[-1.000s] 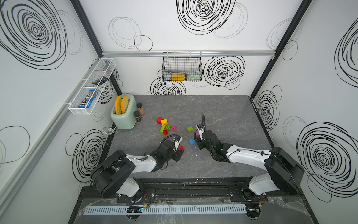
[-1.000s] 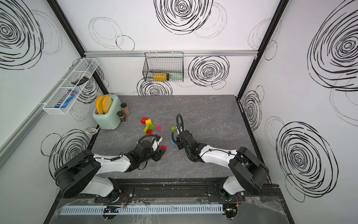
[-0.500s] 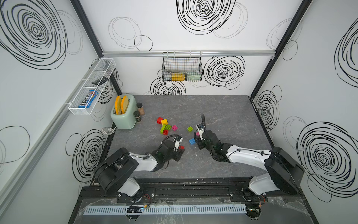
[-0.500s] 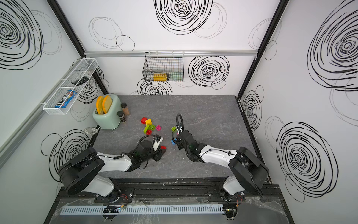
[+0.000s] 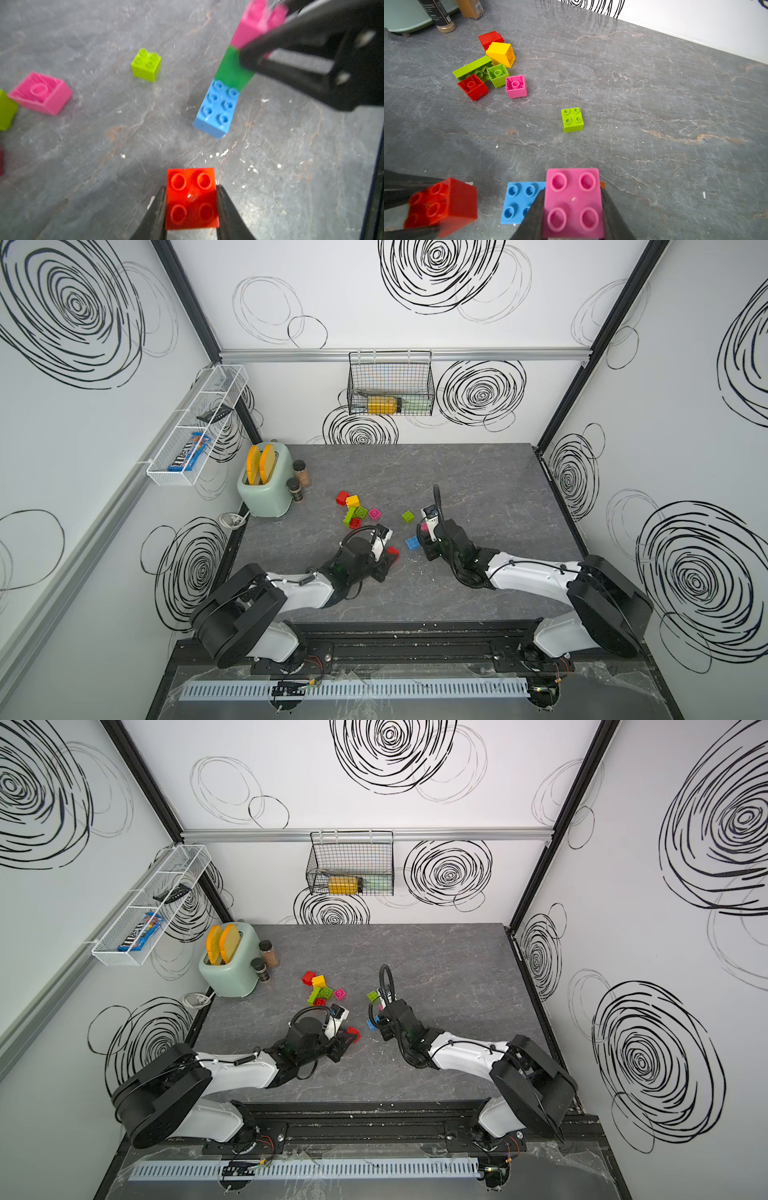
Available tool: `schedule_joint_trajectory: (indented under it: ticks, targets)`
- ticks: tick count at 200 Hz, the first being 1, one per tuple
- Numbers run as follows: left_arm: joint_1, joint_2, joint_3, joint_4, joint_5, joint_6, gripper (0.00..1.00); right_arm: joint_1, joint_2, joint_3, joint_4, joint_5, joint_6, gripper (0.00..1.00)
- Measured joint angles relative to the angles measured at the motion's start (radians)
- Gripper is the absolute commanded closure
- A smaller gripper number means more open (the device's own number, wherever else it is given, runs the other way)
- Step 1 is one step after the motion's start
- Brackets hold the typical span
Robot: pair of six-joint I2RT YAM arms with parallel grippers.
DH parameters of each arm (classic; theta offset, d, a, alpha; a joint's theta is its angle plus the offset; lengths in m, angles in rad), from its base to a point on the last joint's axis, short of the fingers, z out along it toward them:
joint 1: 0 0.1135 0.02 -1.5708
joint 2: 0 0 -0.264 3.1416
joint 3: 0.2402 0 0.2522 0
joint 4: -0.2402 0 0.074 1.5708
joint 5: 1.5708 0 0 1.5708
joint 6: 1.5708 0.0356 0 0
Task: Assemble the number 4 with lego
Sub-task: Pick up the lego brick from the center of the board, then assemble the lego brick with the lego brick.
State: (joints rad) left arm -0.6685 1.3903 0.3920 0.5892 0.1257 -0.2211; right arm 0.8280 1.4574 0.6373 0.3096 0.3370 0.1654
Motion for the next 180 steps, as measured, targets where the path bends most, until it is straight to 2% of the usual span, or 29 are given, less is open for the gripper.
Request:
schedule_joint_trajectory:
  ticks: [30,57,75,109,151,180]
  targets:
    - [0.051,0.000,0.120,0.008,0.101,0.029,1.00,0.006,-0.001,-0.021,0.028,-0.003,-0.006,1.00]
    - [0.084,0.073,0.271,-0.022,0.185,0.064,1.00,0.007,-0.001,-0.026,0.039,-0.007,-0.006,1.00]
    - [0.087,0.109,0.319,-0.049,0.210,0.109,1.00,0.007,0.005,-0.023,0.039,-0.007,-0.005,1.00]
    - [0.087,0.114,0.306,-0.085,0.248,0.177,1.00,0.007,0.010,-0.020,0.040,-0.006,0.003,1.00]
    - [0.087,0.085,0.204,-0.071,0.272,0.240,1.00,0.022,-0.003,-0.049,0.073,0.012,0.018,1.00]
    - [0.074,0.080,0.186,-0.069,0.281,0.290,1.00,0.024,-0.005,-0.057,0.086,0.016,0.018,1.00]
